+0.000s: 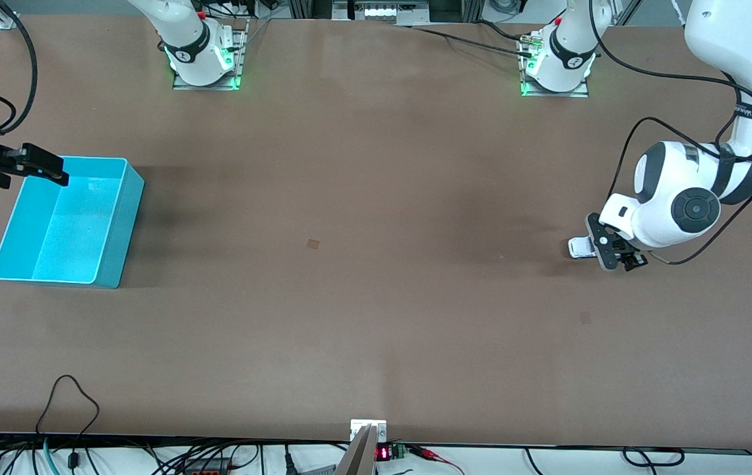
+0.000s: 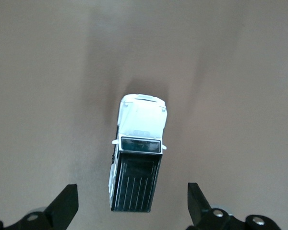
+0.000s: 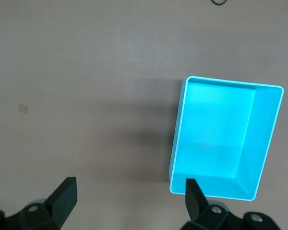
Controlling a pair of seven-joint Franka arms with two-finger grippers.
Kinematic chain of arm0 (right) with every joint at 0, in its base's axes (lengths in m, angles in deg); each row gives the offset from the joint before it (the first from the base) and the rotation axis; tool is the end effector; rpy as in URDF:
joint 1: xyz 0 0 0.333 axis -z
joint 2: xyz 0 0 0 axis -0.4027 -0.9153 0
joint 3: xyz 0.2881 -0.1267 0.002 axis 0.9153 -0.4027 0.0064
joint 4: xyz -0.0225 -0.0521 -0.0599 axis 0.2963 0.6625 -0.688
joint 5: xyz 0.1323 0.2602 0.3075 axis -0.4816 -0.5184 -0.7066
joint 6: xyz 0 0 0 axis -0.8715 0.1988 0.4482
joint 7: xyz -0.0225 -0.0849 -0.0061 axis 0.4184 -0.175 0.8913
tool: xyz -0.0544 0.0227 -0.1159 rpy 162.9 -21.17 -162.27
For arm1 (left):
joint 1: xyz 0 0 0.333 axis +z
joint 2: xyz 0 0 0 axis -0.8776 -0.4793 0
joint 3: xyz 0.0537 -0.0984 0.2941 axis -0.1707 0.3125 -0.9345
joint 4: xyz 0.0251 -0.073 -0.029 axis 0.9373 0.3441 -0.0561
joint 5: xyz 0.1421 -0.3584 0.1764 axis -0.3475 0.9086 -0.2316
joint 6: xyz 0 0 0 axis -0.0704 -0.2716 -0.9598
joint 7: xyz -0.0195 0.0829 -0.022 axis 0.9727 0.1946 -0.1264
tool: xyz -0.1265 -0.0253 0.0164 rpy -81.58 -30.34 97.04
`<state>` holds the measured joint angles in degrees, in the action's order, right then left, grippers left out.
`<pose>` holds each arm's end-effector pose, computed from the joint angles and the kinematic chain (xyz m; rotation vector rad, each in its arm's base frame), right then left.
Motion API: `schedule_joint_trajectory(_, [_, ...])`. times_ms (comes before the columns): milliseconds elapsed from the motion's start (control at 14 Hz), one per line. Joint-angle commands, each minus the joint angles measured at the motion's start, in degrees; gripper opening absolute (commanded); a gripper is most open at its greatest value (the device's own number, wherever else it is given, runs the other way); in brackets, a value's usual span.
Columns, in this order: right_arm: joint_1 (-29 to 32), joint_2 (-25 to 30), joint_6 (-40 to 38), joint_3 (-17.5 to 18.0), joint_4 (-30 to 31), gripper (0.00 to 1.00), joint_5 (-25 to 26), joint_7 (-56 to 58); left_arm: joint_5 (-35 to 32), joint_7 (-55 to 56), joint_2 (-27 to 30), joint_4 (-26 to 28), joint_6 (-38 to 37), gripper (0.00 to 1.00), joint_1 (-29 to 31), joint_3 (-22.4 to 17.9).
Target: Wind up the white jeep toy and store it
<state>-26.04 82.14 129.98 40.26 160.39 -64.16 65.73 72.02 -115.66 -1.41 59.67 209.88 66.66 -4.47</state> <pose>0.6200 -0.0079 0.5699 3.1333 0.0886 -0.1045 0.5992 0.0171 0.1969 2.4300 -1.9553 -0.3388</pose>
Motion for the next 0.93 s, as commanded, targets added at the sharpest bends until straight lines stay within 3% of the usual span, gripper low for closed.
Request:
schedule_joint_trajectory(0, [0.19, 2.22, -0.39, 0.14, 2.32, 1.00, -1.03, -0.90, -1.08, -6.38, 0.74, 1.16, 1.73, 1.00, 1.29, 0.67])
schedule_joint_trajectory(215, [0.28, 3.35, 0.22, 0.05, 3.98, 1.00, -1.12, -0.90, -1.08, -10.35, -0.14, 3.53, 8.58, 1.00, 2.95, 0.76])
schedule_joint_trajectory(859, [0.45, 3.54, 0.40, 0.05, 4.61, 1.00, -1.21, -0.20, -1.00, -11.40, -0.14, 7.31, 13.07, 1.00, 3.66, 0.85])
